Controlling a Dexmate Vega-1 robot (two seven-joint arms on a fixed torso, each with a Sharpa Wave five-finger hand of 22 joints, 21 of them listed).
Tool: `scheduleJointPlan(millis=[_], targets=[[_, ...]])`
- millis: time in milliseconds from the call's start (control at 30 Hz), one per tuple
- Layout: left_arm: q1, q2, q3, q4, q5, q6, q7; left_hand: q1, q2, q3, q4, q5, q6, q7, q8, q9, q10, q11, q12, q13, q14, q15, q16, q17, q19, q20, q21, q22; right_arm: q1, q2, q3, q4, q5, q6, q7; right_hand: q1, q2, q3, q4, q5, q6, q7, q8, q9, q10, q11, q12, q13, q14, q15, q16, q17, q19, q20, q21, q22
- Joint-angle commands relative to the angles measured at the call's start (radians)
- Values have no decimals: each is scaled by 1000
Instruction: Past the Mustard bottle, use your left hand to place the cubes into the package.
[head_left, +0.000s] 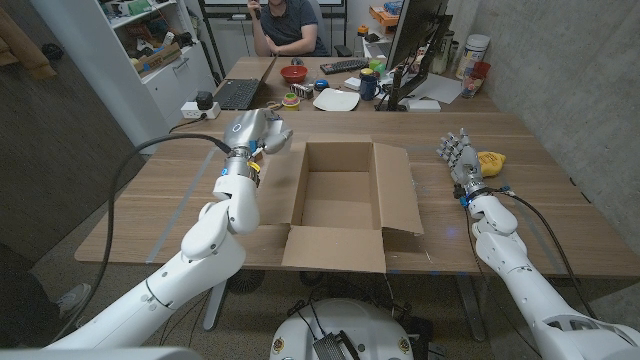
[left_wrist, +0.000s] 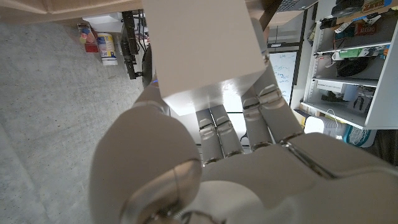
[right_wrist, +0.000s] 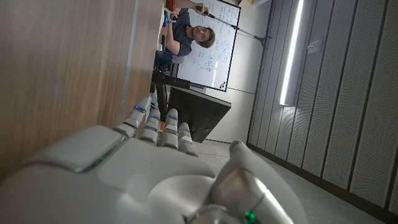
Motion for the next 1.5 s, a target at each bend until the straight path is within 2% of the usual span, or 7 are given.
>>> scheduleJointPlan(millis=[33, 200, 267, 333, 667, 1500], targets=[[-39, 1, 45, 7, 44, -13, -65, 189, 181, 9, -4, 3, 8, 1, -2, 2, 56, -58, 8, 1, 295, -359, -6, 4, -8, -75, 5, 2, -2, -2, 7, 12, -9, 14, -1, -8, 3, -6, 1, 4, 2, 0, 8, 3, 9, -3, 6, 6, 6, 3, 0, 0, 4, 0, -4, 5], [-50, -7, 67, 12, 66, -14, -75, 188, 181, 8, -3, 3, 10, 1, -2, 2, 54, -58, 10, 1, 297, -359, -7, 6, -10, -75, 6, 2, -21, -17, 6, -27, -35, 60, -29, -8, 3, -7, 1, 4, 3, -1, 9, 3, 9, -2, 6, 6, 5, 4, 0, 0, 4, 0, -5, 5], [-46, -9, 58, 13, 45, -34, -77, 188, 181, 8, -2, 3, 10, 1, -3, 2, 53, -59, 10, 0, 298, -359, -8, 7, -10, -75, 7, 2, -24, -22, 6, -39, -34, 79, -28, -8, 3, -7, 1, 4, 3, -1, 9, 3, 9, -2, 6, 6, 5, 4, 0, 0, 4, -1, -6, 5], [-54, -9, 75, 15, 73, -17, -86, 188, 180, 7, -2, 3, 10, 2, -3, 2, 55, -55, 11, 0, 298, -359, -9, 8, -11, -75, 7, 2, -29, -31, 2, -58, -36, 79, -36, -8, 3, -7, 1, 4, 5, -1, 9, 3, 11, -2, 7, 6, 6, 2, 0, 0, 5, -4, -7, 5], [-55, -17, 80, 21, 75, -37, -95, 187, 180, 6, -1, 3, 13, 1, -3, 1, 52, -58, 12, -3, 299, -359, -12, 11, -12, -75, 10, 2, -45, -66, -17, -123, -44, 107, -62, -7, 1, -9, 0, 4, 12, -1, 12, 3, 14, -1, 8, 6, 8, 0, 0, -1, 7, -6, -10, 5], [-77, -24, 89, 50, 47, -114, -132, 186, 178, 3, 1, 4, 18, 0, -5, 0, 52, -57, 19, -7, 298, -359, -21, 19, -17, -74, 15, 1, -86, -129, -71, -229, -56, 196, -121, -5, 1, -10, -3, 4, 24, -1, 14, 3, 26, -2, 11, 6, 13, -3, 1, -2, 14, -7, -16, 5]])
